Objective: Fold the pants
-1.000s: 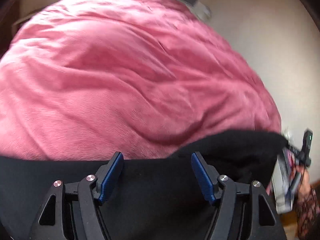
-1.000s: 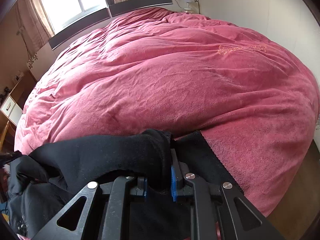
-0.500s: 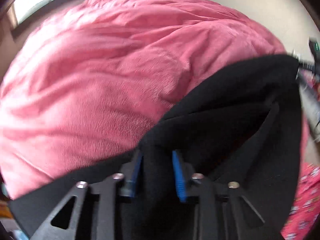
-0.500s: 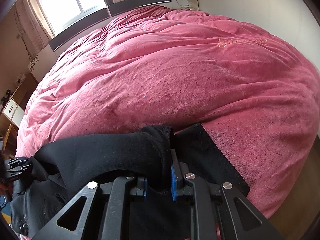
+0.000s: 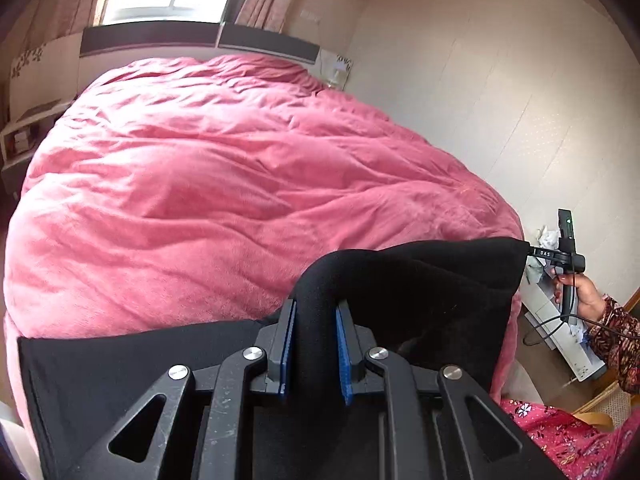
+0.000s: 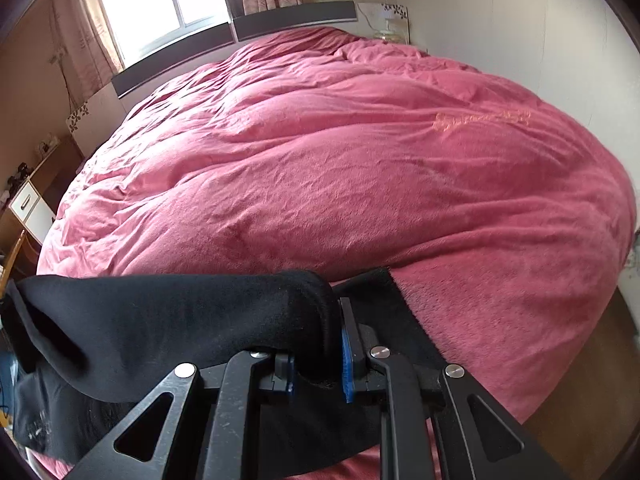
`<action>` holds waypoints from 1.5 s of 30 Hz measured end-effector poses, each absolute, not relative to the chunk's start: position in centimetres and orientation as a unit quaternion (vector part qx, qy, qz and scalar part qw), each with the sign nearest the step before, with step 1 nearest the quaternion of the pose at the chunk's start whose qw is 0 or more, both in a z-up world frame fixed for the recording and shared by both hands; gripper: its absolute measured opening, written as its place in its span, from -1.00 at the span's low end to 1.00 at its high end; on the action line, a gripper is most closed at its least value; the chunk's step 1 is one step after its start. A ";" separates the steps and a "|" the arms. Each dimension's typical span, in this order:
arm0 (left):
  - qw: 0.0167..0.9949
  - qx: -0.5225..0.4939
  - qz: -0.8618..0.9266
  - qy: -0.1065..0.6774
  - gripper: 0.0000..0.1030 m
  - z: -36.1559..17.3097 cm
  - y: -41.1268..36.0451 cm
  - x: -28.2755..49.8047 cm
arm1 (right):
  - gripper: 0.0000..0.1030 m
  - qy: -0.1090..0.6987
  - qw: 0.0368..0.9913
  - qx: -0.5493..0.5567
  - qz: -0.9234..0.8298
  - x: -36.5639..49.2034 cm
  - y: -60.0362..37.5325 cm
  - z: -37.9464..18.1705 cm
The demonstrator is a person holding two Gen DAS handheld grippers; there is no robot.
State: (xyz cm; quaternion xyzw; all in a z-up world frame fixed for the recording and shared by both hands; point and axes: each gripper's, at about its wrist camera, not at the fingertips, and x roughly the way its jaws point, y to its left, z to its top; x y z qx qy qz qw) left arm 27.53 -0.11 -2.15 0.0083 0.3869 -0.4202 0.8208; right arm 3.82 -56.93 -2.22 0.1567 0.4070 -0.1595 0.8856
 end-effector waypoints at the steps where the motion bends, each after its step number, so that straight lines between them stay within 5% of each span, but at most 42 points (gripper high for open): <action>1: 0.822 0.000 -0.423 0.382 -0.70 -1.9 0.2 27.6 | -0.68 0.401 0.888 0.149 -0.166 3.6 -56.8 -1.8; 5: 0.831 -0.087 -0.404 0.371 -0.92 -1.9 2.0 28.5 | -0.69 0.402 0.885 0.121 -0.202 3.0 -57.1 -1.2; 9: 0.836 -0.016 -0.377 0.398 -0.93 -4.0 0.7 28.7 | -0.69 0.421 0.876 0.129 -0.196 2.3 -57.8 -2.5; 13: 0.832 0.096 -0.328 0.437 -0.45 -8.0 -1.8 29.0 | -0.69 0.420 0.875 0.135 -0.199 1.6 -58.1 -3.1; 15: 0.826 0.111 -0.304 0.463 -0.38 -10.1 -2.0 30.4 | -0.69 0.423 0.874 0.136 -0.198 1.5 -58.1 -3.3; 17: 0.819 0.125 -0.285 0.483 -0.01 -11.7 -2.0 32.1 | -0.69 0.428 0.873 0.129 -0.198 1.6 -57.9 -3.4; 24: 0.821 0.251 -0.260 0.443 0.38 -14.9 -3.5 31.7 | -0.69 0.431 0.870 0.137 -0.198 1.6 -57.7 -3.8; 25: 0.821 0.251 -0.260 0.442 0.21 -15.1 -3.5 31.5 | -0.69 0.430 0.869 0.140 -0.199 1.6 -57.7 -4.0; 27: 0.820 0.248 -0.270 0.440 -0.75 -15.0 -3.6 30.7 | -0.69 0.429 0.869 0.148 -0.199 1.7 -57.7 -4.2; 28: 0.822 0.261 -0.265 0.432 -0.89 -15.0 -3.7 30.2 | -0.69 0.428 0.869 0.148 -0.200 1.7 -57.6 -4.2; 31: 0.836 0.269 -0.277 0.390 -0.91 -13.3 -3.2 28.0 | -0.69 0.423 0.871 0.149 -0.201 1.6 -57.5 -4.0; 39: 0.918 0.102 -0.257 0.284 -1.00 -4.0 3.7 26.5 | -0.69 0.407 0.876 0.188 -0.178 3.0 -59.0 -2.0; 45: 0.948 -0.006 -0.142 0.285 -1.00 -2.2 6.1 34.4 | -0.69 0.375 0.873 0.264 -0.169 12.3 -62.7 -0.4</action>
